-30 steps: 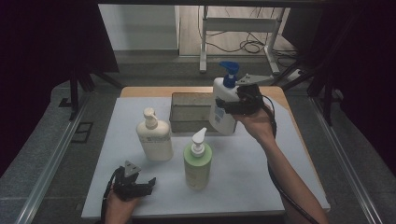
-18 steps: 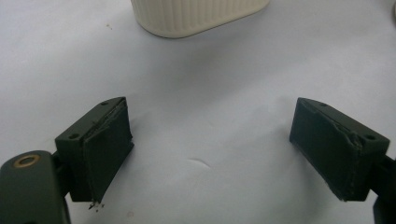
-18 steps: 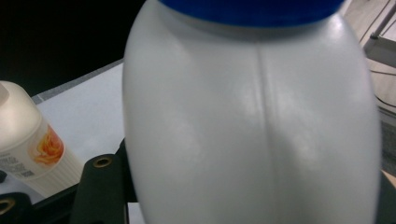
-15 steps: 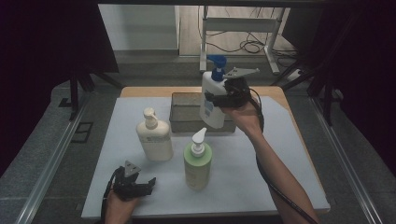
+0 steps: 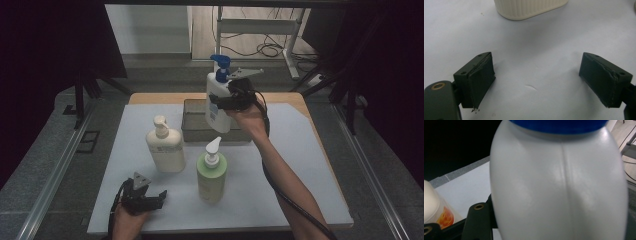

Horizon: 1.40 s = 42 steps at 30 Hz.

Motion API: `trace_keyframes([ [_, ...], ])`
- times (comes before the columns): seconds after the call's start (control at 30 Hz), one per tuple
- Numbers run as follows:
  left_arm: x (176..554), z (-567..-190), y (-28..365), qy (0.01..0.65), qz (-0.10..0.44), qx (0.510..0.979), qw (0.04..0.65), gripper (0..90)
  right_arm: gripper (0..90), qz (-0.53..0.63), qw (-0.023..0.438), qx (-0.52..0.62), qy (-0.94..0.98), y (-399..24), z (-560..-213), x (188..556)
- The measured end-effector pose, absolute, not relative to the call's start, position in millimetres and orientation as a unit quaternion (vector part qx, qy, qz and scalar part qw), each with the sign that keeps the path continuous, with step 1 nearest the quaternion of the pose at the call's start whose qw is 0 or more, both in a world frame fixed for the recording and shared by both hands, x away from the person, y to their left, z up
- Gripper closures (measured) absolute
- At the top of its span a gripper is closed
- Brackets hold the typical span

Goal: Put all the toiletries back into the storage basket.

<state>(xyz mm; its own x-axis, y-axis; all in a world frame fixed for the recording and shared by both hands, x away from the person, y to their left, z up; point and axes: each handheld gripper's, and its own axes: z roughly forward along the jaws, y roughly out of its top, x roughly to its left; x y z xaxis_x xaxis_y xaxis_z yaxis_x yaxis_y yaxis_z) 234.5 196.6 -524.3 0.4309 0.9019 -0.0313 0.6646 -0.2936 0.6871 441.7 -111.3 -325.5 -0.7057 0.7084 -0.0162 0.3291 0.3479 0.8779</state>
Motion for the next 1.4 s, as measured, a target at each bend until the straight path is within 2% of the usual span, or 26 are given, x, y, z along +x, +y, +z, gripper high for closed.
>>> trace_keyframes([
  [0.77, 234.5, -524.0, 196.9, 0.5, 0.185, 0.784, 0.318, 12.4, 38.3, 0.467, 0.208, 0.34, 0.789, -62.6, -342.0, 472.1],
  [1.4, 234.6, -524.1, 196.9, 0.5, 0.185, 0.784, 0.319, 12.4, 38.3, 0.454, 0.203, 0.335, 0.8, -44.8, -362.8, 474.4],
])
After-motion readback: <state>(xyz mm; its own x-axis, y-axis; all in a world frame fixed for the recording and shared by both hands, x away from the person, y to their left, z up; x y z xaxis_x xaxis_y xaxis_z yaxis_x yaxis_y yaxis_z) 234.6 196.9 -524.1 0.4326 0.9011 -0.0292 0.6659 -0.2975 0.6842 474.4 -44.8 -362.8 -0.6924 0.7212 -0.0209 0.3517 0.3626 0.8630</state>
